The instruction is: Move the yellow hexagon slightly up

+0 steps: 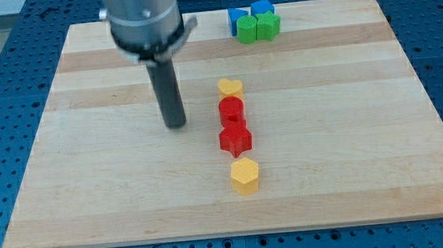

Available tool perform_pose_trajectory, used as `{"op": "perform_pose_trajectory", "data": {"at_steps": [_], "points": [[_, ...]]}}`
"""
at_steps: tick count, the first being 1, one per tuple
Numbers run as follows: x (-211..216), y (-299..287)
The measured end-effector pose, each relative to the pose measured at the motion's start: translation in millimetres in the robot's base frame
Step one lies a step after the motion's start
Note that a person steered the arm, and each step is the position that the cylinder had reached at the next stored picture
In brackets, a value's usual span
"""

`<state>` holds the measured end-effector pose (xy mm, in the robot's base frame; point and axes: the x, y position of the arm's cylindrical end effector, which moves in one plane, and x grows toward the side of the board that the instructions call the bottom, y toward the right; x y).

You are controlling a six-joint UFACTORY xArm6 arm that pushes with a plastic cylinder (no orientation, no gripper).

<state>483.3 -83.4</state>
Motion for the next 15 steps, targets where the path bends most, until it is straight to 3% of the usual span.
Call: {"op": "perform_pose_trajectory", "data": {"at_steps": [1, 2, 3, 10, 15], "points": [[71.3, 9.7], [116.5, 21.5], [128.9, 63.1], [100.1, 108.2], [98.4, 104.2]]}}
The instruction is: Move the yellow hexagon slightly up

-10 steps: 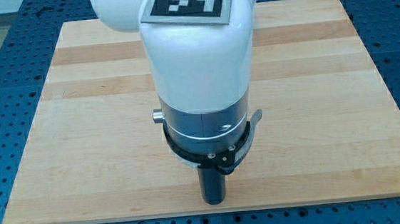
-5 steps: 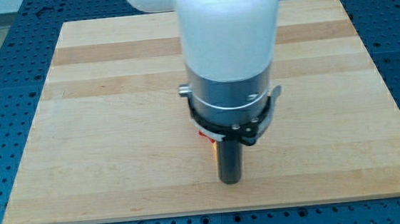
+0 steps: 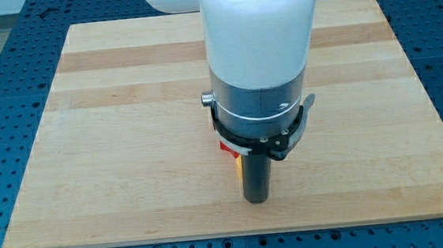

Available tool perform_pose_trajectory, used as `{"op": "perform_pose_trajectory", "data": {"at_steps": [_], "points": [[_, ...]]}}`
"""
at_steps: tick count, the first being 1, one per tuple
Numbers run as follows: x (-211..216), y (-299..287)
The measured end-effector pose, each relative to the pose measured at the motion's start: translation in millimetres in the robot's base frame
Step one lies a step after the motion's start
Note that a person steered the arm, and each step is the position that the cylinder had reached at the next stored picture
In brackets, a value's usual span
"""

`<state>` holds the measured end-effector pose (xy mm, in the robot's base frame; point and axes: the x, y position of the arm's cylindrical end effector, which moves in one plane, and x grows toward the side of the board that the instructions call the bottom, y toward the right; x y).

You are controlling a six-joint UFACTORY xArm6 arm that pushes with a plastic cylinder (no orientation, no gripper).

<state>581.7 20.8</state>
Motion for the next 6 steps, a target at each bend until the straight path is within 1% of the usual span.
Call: {"op": "perform_pose_trajectory", "data": {"at_steps": [5, 6], "points": [[-2.3, 4.8], [-10.3, 82.0]]}}
